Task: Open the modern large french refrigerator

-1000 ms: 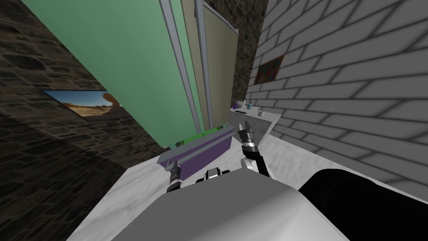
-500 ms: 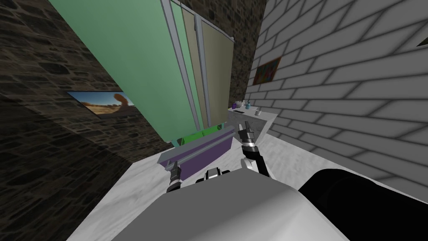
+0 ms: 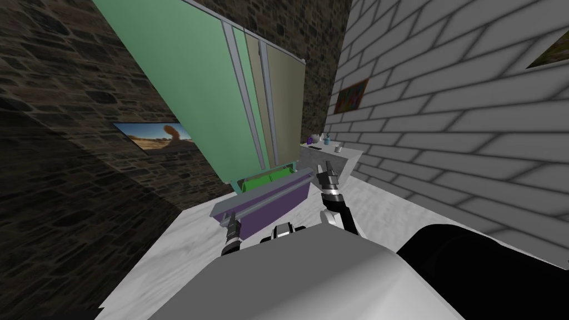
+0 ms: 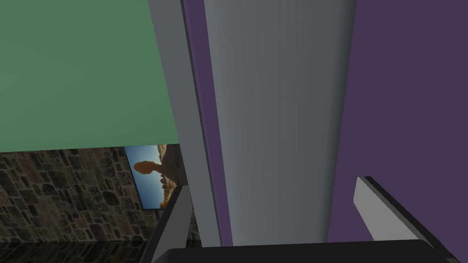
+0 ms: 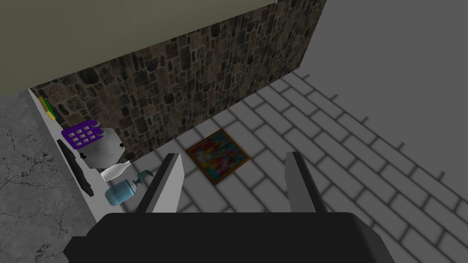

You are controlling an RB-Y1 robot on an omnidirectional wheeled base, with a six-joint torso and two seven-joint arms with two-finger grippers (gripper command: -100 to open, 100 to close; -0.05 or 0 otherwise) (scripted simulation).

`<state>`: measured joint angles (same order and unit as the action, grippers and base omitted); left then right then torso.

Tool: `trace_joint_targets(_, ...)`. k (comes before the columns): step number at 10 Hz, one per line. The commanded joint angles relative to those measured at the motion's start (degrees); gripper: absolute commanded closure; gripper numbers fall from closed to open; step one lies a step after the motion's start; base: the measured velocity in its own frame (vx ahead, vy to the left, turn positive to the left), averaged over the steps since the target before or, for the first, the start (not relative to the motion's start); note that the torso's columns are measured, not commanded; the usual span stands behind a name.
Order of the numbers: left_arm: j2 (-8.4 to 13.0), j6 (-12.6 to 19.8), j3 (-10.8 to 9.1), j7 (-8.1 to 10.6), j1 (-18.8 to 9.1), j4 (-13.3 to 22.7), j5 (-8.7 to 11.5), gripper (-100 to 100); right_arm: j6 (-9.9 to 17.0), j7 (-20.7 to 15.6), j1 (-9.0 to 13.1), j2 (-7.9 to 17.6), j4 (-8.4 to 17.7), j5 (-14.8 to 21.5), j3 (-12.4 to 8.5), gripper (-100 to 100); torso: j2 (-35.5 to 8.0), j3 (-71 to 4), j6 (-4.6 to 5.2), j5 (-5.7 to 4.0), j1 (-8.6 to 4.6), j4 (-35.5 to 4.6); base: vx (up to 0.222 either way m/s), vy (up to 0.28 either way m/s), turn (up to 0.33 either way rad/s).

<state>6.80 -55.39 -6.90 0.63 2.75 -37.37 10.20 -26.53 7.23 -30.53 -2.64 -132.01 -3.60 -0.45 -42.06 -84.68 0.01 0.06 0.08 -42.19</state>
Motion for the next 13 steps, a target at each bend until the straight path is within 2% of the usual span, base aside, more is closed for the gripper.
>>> trace_joint_targets(1,1.48,3.75,-0.43,0.58,-3.18,-0.17,0.00,-100,0.00,0.00,0.00,0.00,0.00,0.00,0.00,0,-0.02,0.00,0.00,-0.03,-0.03,-0.03,-0.073,-0.044,0.042)
trace_joint_targets(2,1.48,3.75,-0.43,0.58,-3.18,-0.17,0.00,-100,0.00,0.00,0.00,0.00,0.00,0.00,0.00,0,-0.11,0.07,0.04,-0.05,-0.10,-0.09,-0.049,-0.033,0.010)
trace_joint_targets(8,4.90,13.25,-1.35,1.85,-9.63,-2.83,-0.10,-100,0.00,0.00,0.00,0.00,0.00,0.00,0.00,0,-0.67,0.31,-0.03,-0.42,-0.40,-0.49,-0.077,-0.043,0.032)
trace_joint_targets(11,4.90,13.25,-1.35,1.85,-9.63,-2.83,-0.10,-100,0.00,0.00,-0.01,0.00,0.00,0.00,0.00,0,-0.71,0.31,-0.06,-0.57,-0.50,-0.62,-0.034,-0.017,0.005)
trace_joint_targets(12,5.47,14.83,-1.50,2.06,-10.71,-3.28,-0.12,-100,0.00,0.00,-0.01,0.01,0.00,0.00,0.00,0,-0.71,0.30,-0.11,-0.61,-0.49,-0.64,-0.026,-0.012,0.035)
trace_joint_targets(13,5.47,14.83,-1.50,2.06,-10.71,-3.28,-0.12,-100,0.00,0.00,-0.01,0.00,0.00,0.00,-0.01,0,-0.82,0.36,-0.05,-0.64,-0.59,-0.71,-0.031,-0.013,0.008)
